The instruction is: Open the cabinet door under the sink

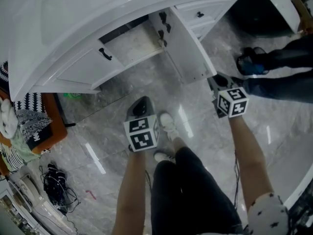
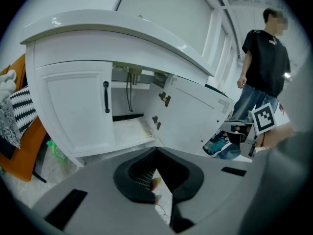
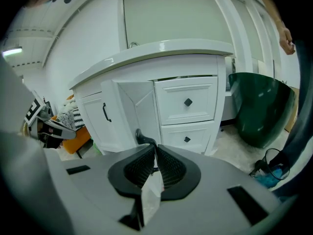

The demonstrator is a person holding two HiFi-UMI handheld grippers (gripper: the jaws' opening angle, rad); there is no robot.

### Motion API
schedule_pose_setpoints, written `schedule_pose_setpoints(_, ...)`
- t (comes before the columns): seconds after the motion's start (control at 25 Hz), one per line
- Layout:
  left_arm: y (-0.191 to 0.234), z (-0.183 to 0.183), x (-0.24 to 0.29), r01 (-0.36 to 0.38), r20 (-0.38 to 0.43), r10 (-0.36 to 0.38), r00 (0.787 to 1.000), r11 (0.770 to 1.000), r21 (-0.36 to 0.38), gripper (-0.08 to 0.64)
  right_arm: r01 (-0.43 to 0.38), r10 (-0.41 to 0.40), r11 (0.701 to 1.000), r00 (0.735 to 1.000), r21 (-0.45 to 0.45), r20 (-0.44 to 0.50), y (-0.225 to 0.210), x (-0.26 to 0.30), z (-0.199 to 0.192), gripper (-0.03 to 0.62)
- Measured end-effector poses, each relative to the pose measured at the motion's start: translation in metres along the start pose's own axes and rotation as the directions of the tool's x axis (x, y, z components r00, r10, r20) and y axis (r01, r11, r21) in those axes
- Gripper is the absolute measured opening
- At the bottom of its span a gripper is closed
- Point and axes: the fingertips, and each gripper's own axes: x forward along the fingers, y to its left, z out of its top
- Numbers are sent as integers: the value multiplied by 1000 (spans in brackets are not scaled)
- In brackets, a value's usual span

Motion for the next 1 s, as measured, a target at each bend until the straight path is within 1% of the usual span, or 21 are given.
schedule_pose_setpoints(0.28, -6, -1, 3, 6, -7, -6, 1000, 1000, 11, -3, 3, -3, 1000, 1000, 23, 11, 0, 0, -1, 26)
schedule_pose_setpoints(0.6, -8, 0, 3, 16, -6, -16, 1000, 1000, 12, -3, 10, -10, 1000, 1000, 25, -8, 1, -3, -1, 28)
schedule_pose_setpoints(0.8, -8, 1, 1, 20, -5, -20, 1000, 1000, 15, -2, 29, -29, 998, 1000, 52, -1, 0, -14, -5, 28)
schedule_pose_setpoints(1.0, -8, 5, -1, 25, -2, -25, 1000, 1000, 19, -2, 61, -61, 997, 998, 56, 2, 0, -30, -8, 28)
